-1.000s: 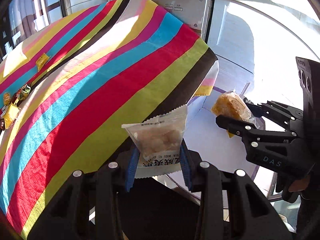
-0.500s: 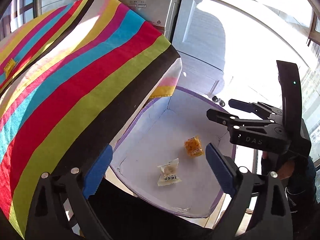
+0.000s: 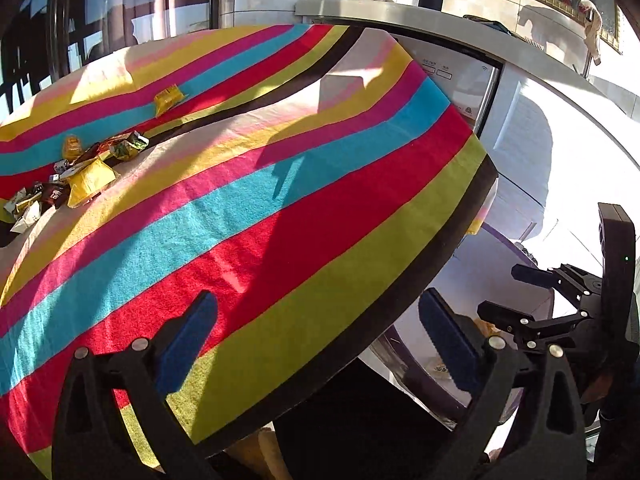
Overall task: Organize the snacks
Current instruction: 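Return both tools to the table and grasp the yellow bread bag with the right tool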
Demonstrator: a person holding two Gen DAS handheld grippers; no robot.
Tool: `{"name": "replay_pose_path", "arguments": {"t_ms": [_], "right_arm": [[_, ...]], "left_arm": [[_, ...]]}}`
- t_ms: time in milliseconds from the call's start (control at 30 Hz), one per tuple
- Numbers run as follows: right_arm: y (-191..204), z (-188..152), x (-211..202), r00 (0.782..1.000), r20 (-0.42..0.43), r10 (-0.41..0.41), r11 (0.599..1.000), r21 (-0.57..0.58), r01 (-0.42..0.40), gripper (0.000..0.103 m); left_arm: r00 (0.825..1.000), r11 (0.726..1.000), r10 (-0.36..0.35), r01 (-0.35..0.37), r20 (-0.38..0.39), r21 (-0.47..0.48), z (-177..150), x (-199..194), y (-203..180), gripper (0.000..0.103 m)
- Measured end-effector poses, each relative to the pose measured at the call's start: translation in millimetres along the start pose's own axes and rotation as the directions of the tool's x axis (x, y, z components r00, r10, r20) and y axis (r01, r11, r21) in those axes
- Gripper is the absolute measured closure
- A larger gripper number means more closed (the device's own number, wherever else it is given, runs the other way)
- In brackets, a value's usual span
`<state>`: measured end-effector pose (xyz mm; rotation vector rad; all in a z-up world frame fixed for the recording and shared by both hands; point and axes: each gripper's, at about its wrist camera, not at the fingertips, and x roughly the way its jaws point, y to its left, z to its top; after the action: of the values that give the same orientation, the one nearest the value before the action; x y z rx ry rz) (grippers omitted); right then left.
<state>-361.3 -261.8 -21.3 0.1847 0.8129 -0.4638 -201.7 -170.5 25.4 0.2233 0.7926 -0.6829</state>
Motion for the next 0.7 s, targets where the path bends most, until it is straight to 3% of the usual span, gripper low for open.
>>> {"name": "replay_pose_path", "arguments": {"t_ms": [133, 233, 367, 500, 700], "right_arm": [[43.2, 16.4, -0.4, 0.999, 0.011, 0.031, 0.992, -0.119, -0.030, 0.017], [74.7, 32.0, 2.0, 0.998, 0.021, 0.052, 0.979, -0.201, -0.046, 0.016], [115.0, 54.6, 9.5, 0.993, 0.023, 0.118, 0.956, -0.273, -0.107, 0.016], [153.9, 81.8, 28.3, 0.980, -0.007, 0.200, 0.936, -0.295, -0.193, 0.016], [201.8, 133.3, 71.5, 0.952, -0.054, 0.300, 0.926, -0.224, -0.304, 0.016]], "left_arm": [[0.992, 0.982, 0.125, -0.127, -0.023, -0.141, -3.4, -14.6, 68.7, 0.003], [0.976, 0.942, 0.212, -0.219, -0.056, -0.254, -9.2, -24.7, 126.2, 0.003], [0.955, 0.878, 0.289, -0.290, -0.061, -0.382, -17.4, -38.8, 194.6, 0.003], [0.922, 0.817, 0.379, -0.372, -0.077, -0.440, -21.0, -40.4, 244.4, 0.003], [0.900, 0.791, 0.430, -0.415, -0.074, -0.449, -17.4, -36.7, 282.1, 0.002]]}}
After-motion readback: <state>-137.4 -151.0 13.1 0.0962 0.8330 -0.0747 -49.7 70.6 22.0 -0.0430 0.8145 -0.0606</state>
